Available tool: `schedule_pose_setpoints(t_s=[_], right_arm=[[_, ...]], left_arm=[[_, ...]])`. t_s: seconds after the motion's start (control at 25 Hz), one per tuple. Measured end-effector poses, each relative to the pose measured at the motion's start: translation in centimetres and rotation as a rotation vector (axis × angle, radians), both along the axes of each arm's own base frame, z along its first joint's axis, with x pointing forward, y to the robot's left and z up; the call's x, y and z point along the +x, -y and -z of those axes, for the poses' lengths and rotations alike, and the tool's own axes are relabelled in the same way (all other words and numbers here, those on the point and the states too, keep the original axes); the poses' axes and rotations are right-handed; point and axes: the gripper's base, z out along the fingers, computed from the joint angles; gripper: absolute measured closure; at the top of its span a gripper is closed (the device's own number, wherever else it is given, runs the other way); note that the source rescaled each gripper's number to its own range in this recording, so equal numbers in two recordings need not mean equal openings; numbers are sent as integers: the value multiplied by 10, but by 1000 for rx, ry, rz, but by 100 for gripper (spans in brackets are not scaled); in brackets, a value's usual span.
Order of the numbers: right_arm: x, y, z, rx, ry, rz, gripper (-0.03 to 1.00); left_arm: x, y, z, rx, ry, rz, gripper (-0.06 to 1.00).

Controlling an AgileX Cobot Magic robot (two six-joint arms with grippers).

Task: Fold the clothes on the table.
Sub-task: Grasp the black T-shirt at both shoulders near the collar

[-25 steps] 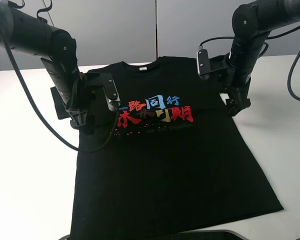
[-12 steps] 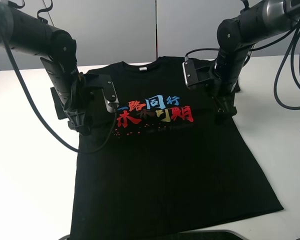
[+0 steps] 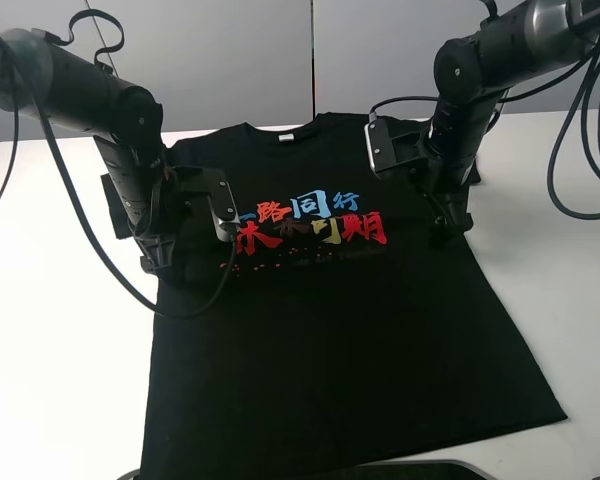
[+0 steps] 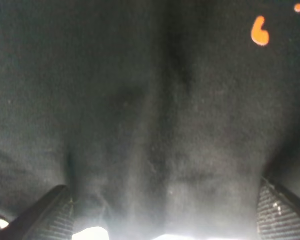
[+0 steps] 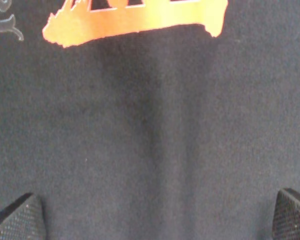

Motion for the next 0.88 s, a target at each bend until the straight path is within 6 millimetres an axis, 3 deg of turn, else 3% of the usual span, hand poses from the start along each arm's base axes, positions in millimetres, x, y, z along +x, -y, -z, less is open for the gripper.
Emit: schedule_pose_setpoints(t_s=[0.72, 0.8, 0.88], right_arm=[[-1, 1, 14, -24, -59, -4, -1], [-1, 1, 14, -24, -59, -4, 1], [-2, 1, 14, -25, -71, -1, 9]], left_arm=[[1, 0, 4, 12, -3, 9, -4], [1, 0, 4, 12, -3, 9, -4], [1, 0, 4, 12, -3, 7, -2]])
